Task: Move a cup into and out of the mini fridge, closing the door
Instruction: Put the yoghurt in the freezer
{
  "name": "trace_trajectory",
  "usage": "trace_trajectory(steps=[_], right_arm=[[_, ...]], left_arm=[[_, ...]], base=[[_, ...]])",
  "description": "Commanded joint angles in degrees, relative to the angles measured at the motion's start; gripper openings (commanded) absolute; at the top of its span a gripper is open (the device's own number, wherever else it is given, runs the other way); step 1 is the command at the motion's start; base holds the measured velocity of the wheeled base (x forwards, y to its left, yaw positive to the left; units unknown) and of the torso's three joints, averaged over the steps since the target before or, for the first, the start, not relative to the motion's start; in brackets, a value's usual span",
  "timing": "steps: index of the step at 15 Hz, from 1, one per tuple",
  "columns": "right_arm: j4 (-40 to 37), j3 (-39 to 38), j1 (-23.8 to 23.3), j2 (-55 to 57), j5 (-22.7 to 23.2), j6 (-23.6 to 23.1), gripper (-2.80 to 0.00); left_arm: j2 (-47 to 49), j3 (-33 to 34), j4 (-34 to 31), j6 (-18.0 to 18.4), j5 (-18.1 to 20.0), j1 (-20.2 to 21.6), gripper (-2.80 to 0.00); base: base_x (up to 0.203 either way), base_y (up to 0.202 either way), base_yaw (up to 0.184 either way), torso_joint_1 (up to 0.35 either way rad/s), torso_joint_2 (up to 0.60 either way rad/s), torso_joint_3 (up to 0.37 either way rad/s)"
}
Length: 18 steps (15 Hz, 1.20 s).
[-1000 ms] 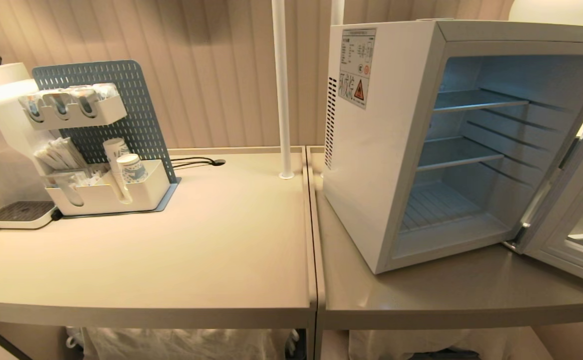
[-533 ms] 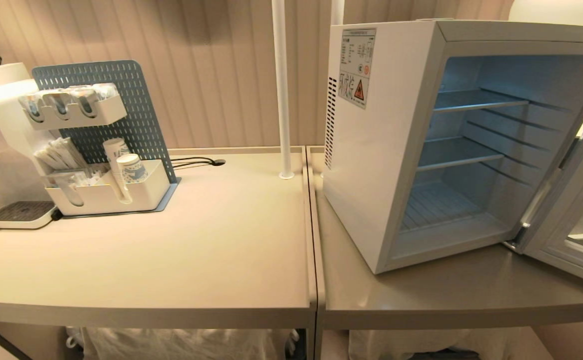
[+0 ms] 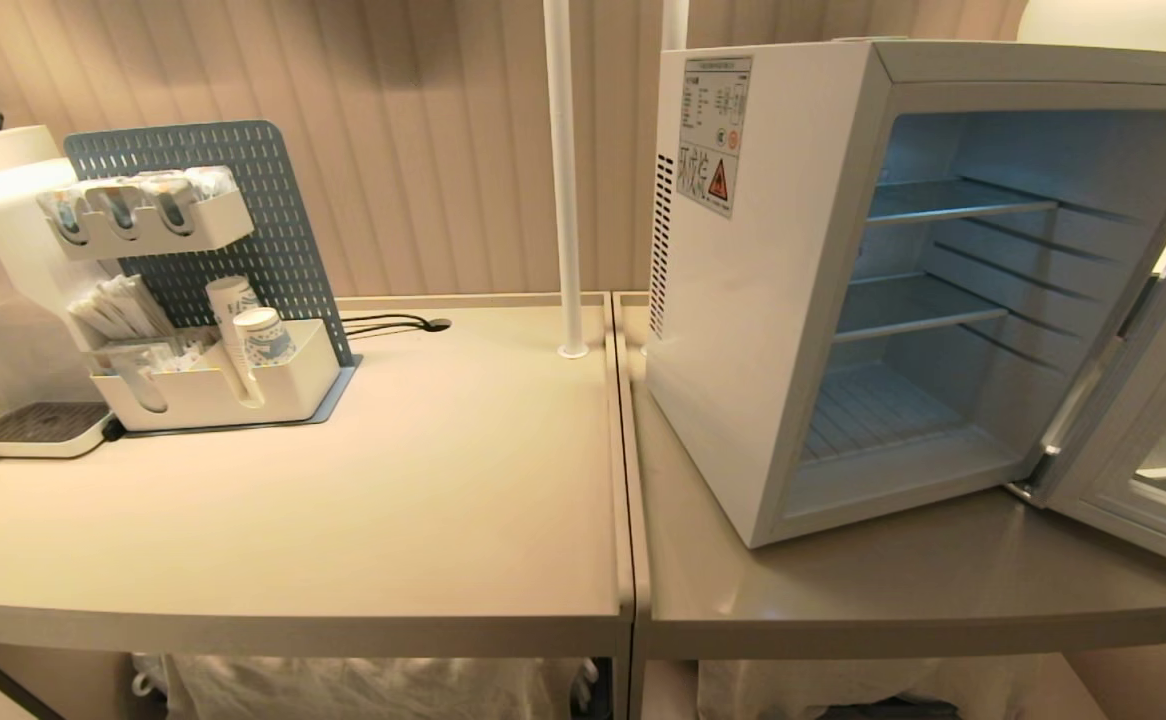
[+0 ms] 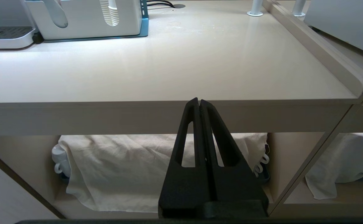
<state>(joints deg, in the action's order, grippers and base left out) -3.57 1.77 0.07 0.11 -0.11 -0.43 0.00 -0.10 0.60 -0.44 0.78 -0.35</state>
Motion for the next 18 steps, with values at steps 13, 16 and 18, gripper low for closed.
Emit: trace_trajectory(steps=[13,16,18], right_arm=[[-5.6,31.9,2.2,68.5,10.8,-3.0,-2.8],[-2.4,36.1,2.3,84.6,11.5,-6.8,-2.8],[11.1,37.0,2.1,94.9,11.4,-7.6,-2.8]], left_arm=[[0.1,0.0,0.1,-0.2,0.0,0.0,-2.8],[0.1,0.0,0.1,-0.4,0.0,0.0,-2.8],[0.1,0.0,0.1,-0.4,0.0,0.0,-2.8]], base=[[0.0,0.0,0.0,0.0,0.0,0.0],[0.0,0.0,0.0,0.0,0.0,0.0],[0.0,0.0,0.0,0.0,0.0,0.0]])
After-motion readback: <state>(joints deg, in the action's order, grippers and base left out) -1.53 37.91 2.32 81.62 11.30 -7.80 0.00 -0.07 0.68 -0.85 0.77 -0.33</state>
